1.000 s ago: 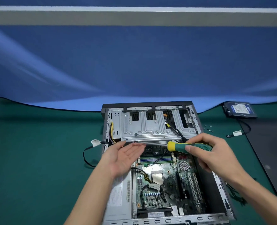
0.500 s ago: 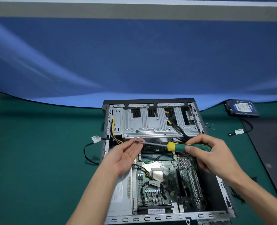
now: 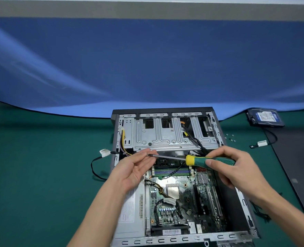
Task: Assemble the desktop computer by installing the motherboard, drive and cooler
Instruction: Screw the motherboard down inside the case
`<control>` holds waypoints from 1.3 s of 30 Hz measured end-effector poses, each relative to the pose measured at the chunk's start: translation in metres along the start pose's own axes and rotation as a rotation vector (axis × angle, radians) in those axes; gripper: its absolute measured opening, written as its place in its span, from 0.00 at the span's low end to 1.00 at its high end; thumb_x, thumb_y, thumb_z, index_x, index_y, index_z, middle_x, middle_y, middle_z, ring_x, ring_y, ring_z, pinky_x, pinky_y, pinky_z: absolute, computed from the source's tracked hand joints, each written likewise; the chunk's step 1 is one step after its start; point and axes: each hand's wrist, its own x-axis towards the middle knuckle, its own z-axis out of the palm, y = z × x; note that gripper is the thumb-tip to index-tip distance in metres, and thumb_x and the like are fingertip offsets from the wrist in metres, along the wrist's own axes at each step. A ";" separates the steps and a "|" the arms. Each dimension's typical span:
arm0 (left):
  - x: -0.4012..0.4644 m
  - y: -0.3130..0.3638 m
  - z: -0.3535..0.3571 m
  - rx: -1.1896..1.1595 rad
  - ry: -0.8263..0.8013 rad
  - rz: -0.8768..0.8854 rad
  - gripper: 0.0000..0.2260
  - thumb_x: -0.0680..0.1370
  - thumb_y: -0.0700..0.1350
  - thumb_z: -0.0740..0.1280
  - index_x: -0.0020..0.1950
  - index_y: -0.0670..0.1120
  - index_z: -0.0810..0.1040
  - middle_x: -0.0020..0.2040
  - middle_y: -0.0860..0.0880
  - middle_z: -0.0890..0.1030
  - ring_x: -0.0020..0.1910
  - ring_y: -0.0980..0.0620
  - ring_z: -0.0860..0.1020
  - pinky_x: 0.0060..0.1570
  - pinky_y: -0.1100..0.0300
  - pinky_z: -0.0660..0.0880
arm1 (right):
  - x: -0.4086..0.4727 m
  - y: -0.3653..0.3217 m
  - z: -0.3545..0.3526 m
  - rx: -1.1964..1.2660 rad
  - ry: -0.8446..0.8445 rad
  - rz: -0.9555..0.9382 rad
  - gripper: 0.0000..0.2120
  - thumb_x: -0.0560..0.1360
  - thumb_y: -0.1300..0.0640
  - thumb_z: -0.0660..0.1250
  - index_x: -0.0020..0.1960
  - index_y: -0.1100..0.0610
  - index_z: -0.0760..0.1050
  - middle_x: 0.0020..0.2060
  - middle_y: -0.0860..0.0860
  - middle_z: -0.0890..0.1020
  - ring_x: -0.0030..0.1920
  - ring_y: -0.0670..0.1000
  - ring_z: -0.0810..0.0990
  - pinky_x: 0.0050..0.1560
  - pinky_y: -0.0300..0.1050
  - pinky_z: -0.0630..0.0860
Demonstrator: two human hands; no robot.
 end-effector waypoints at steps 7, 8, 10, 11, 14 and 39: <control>0.000 0.003 -0.001 0.147 0.040 0.051 0.10 0.75 0.31 0.63 0.55 0.33 0.77 0.47 0.35 0.82 0.35 0.45 0.84 0.30 0.60 0.80 | 0.002 -0.006 -0.001 -0.023 -0.038 0.031 0.05 0.72 0.59 0.72 0.37 0.56 0.79 0.17 0.55 0.70 0.17 0.50 0.62 0.19 0.34 0.59; 0.000 0.001 -0.001 0.135 0.050 0.068 0.10 0.75 0.31 0.63 0.55 0.33 0.77 0.47 0.35 0.82 0.35 0.45 0.84 0.30 0.61 0.80 | 0.002 -0.007 0.000 -0.030 -0.038 0.045 0.06 0.72 0.57 0.71 0.36 0.56 0.79 0.17 0.55 0.70 0.16 0.50 0.63 0.19 0.34 0.59; 0.001 -0.005 0.000 0.095 0.070 0.105 0.09 0.75 0.32 0.63 0.54 0.33 0.77 0.47 0.35 0.83 0.36 0.45 0.84 0.30 0.61 0.80 | 0.003 -0.006 0.003 -0.027 -0.033 0.095 0.09 0.72 0.54 0.71 0.35 0.56 0.79 0.17 0.55 0.70 0.16 0.50 0.62 0.19 0.35 0.59; 0.001 -0.007 0.000 0.074 0.076 0.123 0.09 0.75 0.32 0.63 0.54 0.33 0.77 0.47 0.35 0.83 0.37 0.45 0.84 0.30 0.62 0.79 | 0.003 -0.006 0.005 -0.007 -0.032 0.128 0.10 0.72 0.53 0.71 0.35 0.57 0.78 0.17 0.55 0.69 0.16 0.50 0.62 0.20 0.34 0.59; 0.002 -0.016 0.001 0.003 0.066 0.140 0.08 0.76 0.33 0.62 0.54 0.33 0.76 0.47 0.35 0.83 0.40 0.45 0.84 0.32 0.61 0.80 | 0.006 -0.004 0.007 0.073 -0.035 0.214 0.09 0.72 0.56 0.72 0.39 0.62 0.78 0.18 0.52 0.70 0.17 0.49 0.64 0.18 0.35 0.61; 0.005 -0.015 -0.031 1.781 0.527 0.817 0.09 0.77 0.42 0.61 0.45 0.52 0.80 0.38 0.58 0.76 0.43 0.56 0.72 0.38 0.59 0.67 | 0.009 0.033 0.016 -0.121 -0.002 0.253 0.04 0.71 0.58 0.72 0.38 0.55 0.80 0.19 0.55 0.73 0.18 0.51 0.68 0.19 0.37 0.64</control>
